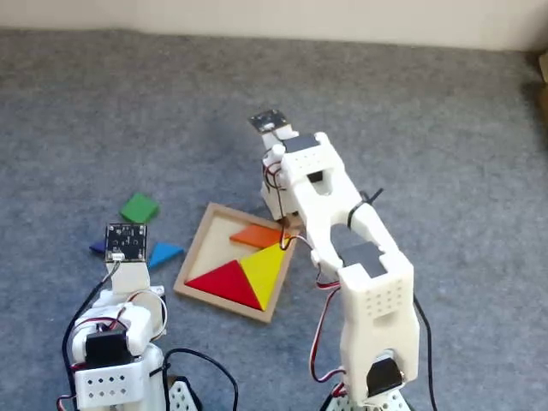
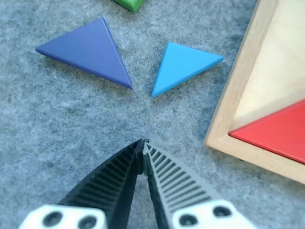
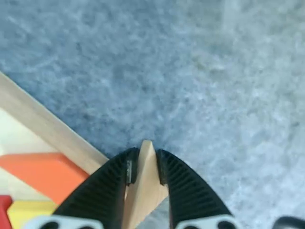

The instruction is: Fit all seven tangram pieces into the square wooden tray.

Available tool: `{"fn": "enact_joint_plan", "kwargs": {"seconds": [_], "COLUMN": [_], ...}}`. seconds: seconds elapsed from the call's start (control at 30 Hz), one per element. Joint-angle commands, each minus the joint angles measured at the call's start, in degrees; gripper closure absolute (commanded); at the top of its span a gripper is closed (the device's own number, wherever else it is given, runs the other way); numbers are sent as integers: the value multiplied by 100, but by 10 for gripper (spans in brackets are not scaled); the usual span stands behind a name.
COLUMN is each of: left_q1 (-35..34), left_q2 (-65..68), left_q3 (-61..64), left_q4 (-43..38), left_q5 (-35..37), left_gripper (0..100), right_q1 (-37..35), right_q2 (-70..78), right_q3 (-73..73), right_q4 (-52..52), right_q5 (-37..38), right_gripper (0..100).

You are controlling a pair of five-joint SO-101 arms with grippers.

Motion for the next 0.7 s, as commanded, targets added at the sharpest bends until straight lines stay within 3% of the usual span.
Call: {"fn": "enact_joint_plan", "kwargs": {"seconds": [0.0,0.17,0.3,0.67], "left_q1": [-66,-66,-66,-66], "left_q2": [-189,-189,-189,-189], "left_q3": [110,110,110,110], "left_q4": [26,26,26,26], "left_q5": [62,62,62,62], "left_gripper": [987,987,987,987], "right_q1": [154,171,180,198], "right_q2": [-426,-444,-444,-444], "right_q3": [-145,-145,-180,-189], "right_q4": [84,92,242,259], "right_q5": [53,70,510,554], "right_gripper": [984,984,993,994]}}
